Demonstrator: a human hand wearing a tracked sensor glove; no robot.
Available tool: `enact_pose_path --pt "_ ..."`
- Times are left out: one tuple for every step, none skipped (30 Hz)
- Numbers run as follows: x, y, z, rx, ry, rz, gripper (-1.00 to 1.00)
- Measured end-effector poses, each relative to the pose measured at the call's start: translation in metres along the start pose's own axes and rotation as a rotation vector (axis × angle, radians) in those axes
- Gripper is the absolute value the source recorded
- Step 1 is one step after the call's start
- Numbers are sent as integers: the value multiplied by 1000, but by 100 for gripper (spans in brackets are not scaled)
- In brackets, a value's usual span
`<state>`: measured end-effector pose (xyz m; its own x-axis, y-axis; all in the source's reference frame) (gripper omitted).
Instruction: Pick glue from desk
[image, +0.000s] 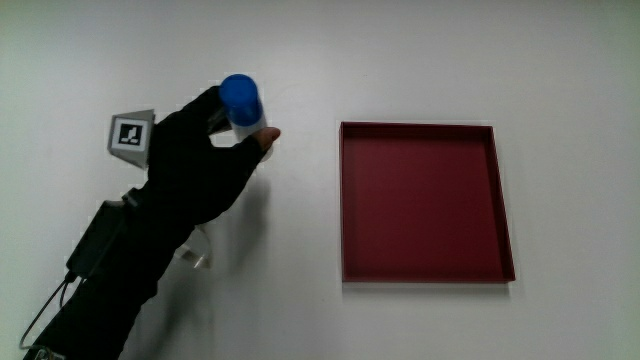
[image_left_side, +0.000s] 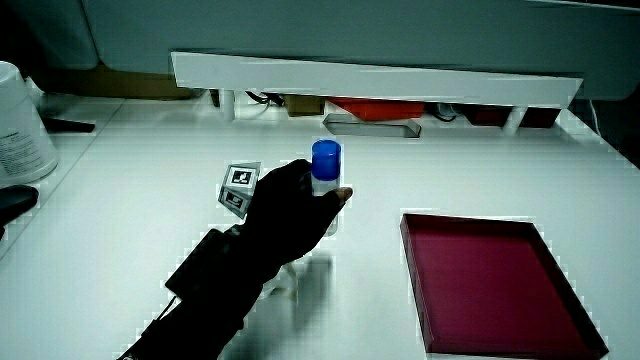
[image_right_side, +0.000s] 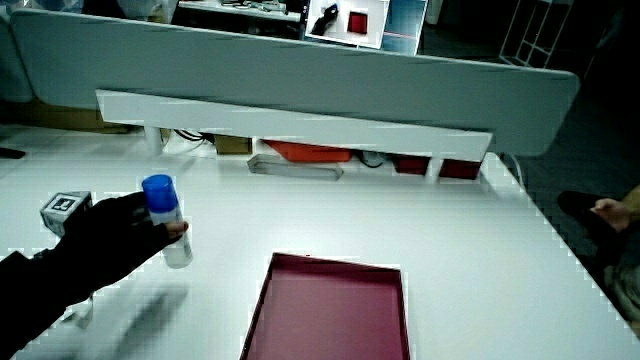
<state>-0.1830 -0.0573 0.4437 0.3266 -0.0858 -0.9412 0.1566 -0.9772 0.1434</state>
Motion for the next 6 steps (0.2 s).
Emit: enact_pose_path --pt "2 2 -4 -4 44 14 100" --pt "7 4 -9 -22 21 7 100" --pt "10 6 -12 -23 50 4 100" --pt "12 8 -17 -33 27 -18 100" --pt "14 9 -22 -43 15 -28 100" --pt "16 11 -27 -54 2 -37 100"
